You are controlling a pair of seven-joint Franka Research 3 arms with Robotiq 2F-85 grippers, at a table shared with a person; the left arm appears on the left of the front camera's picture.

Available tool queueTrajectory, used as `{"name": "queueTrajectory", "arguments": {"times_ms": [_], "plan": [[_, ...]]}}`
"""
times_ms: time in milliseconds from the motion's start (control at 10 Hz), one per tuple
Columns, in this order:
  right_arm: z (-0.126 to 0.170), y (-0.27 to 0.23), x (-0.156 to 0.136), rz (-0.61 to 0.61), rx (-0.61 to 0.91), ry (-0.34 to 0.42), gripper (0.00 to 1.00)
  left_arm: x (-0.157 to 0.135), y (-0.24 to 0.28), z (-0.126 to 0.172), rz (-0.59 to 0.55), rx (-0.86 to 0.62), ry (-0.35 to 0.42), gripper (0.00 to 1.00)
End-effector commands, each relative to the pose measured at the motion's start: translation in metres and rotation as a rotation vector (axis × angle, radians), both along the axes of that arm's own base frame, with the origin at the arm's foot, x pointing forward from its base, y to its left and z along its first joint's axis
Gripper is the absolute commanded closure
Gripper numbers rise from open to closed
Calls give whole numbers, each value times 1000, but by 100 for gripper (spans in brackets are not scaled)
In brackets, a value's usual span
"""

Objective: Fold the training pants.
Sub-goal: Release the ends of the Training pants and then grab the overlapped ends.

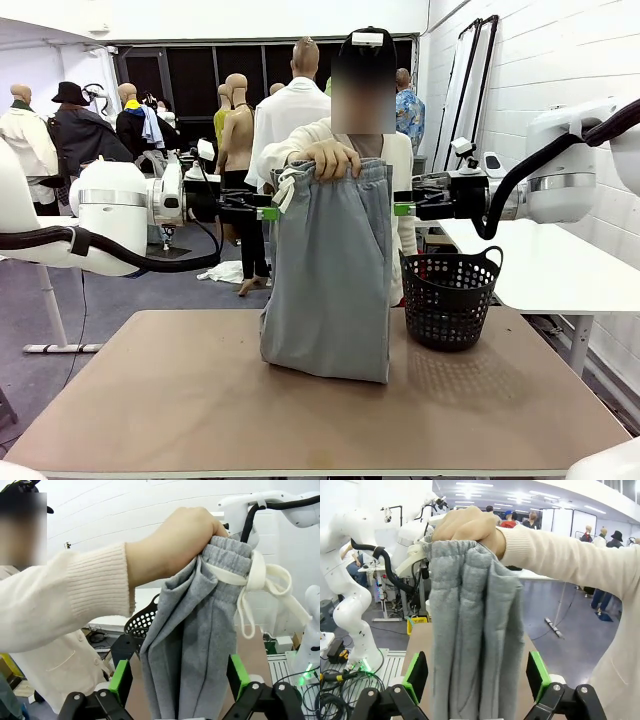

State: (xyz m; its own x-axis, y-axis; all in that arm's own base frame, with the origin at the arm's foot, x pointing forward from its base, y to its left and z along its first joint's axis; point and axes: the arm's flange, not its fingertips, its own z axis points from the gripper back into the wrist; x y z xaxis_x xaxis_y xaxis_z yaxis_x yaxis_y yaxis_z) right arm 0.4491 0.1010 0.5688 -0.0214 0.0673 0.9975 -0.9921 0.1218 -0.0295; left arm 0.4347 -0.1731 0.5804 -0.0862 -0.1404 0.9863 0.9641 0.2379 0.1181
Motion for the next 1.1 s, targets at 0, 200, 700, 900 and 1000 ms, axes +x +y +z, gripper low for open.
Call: {"name": "queueTrajectory", "arguments": {"times_ms": [0,200,700,900,1000], "plan": [[-4,2,-4,-6,-12,4,0,-6,1,-4,41,-24,-27,0],[-3,2,-5,-11,-7,-5,0,-8,4,-2,53,-25,-51,0],[-6,5,-3,44,34,36,0,-1,12,0,44,-15,-61,0],[-7,8,-5,59,34,48,0,0,10,-2,31,-12,-63,0],[-6,9,-5,63,34,43,0,1,10,-3,28,-9,-62,0]]}}
